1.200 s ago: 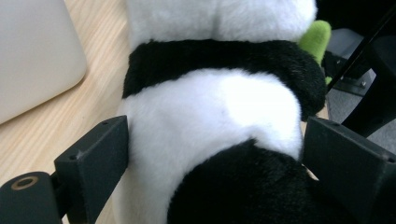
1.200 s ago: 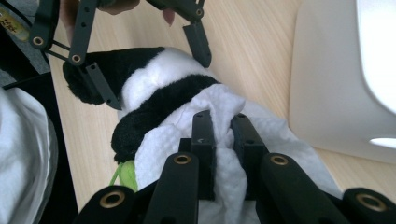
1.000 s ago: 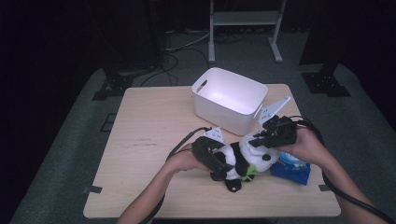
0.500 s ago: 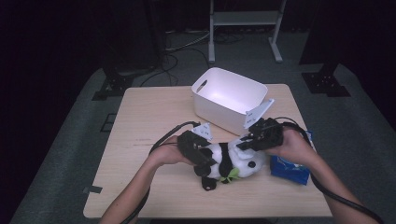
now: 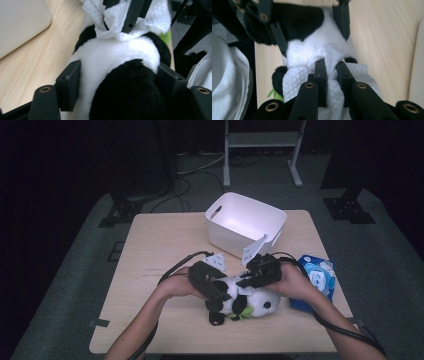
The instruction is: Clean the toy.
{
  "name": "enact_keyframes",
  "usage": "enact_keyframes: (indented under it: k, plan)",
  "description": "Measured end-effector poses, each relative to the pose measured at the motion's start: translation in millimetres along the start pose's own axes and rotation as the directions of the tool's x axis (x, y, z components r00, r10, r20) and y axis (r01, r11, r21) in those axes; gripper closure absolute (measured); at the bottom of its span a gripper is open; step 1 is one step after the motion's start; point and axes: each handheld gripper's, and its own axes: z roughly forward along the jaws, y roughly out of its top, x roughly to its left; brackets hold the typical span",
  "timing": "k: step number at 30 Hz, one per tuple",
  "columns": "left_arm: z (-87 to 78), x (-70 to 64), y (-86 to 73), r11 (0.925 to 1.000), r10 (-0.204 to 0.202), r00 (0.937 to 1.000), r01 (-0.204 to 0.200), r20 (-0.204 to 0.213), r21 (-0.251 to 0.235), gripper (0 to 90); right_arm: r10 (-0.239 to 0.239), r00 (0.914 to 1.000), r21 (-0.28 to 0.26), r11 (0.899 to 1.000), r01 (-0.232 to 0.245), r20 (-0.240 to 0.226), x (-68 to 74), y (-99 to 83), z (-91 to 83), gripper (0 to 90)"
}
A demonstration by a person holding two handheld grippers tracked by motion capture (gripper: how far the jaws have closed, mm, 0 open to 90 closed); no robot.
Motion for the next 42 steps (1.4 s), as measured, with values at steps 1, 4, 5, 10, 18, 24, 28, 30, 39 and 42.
enact_keyframes:
  k: [1,4,5,10,18,24,28,30,39,42]
  plan:
    - [1.2,-0.5,0.5,0.9999,-0.011,0.9999,0.011,0.002,-0.013,25.4,0.006,1.0000,0.004,1.000,-0.006,-0.003,-0.4,-3.1,0.6,80.6]
    - [-0.7,0.7,1.8,0.9992,-0.018,0.9998,0.018,0.007,-0.036,23.0,0.024,0.9997,-0.015,1.000,-0.024,-0.009,-2.5,-10.1,-0.2,80.6]
    - [-4.6,0.5,2.0,0.9979,-0.025,0.9997,0.025,0.007,-0.060,23.1,0.033,0.9994,-0.024,0.999,-0.033,-0.013,-4.1,-13.2,0.4,80.6]
    - [-20.0,0.9,-0.6,0.9930,-0.023,0.9997,0.024,0.011,-0.115,23.0,0.044,0.9990,-0.028,0.999,-0.044,-0.011,-7.0,-16.5,1.0,80.6]
    - [-39.2,2.8,-23.4,0.9793,-0.059,0.9982,0.060,0.012,-0.193,20.1,0.047,0.9989,-0.022,0.999,-0.047,-0.005,-10.5,-14.7,1.7,80.6]
    - [-45.7,0.3,-35.0,0.9736,-0.063,0.9976,0.068,0.029,-0.218,19.7,0.049,0.9988,-0.018,0.999,-0.049,-0.007,-11.5,-14.5,1.5,80.4]
    - [-47.9,-2.6,-38.6,0.9764,-0.055,0.9980,0.060,0.031,-0.207,19.4,0.055,0.9985,-0.021,0.998,-0.055,-0.002,-13.2,-15.2,1.4,80.4]
    - [-47.4,-2.2,-41.2,0.9765,-0.060,0.9976,0.066,0.033,-0.205,19.1,0.056,0.9984,-0.022,0.998,-0.056,0.000,-13.5,-15.5,1.3,80.3]
    - [-37.2,6.7,-59.9,0.9698,-0.078,0.9937,0.094,0.081,-0.225,17.3,0.068,0.9977,-0.029,0.997,-0.068,-0.002,-15.0,-20.1,-0.7,80.3]
    - [-35.9,7.5,-63.2,0.9738,-0.065,0.9949,0.080,0.077,-0.213,17.3,0.071,0.9975,-0.028,0.997,-0.071,-0.005,-15.0,-20.0,-0.6,80.3]
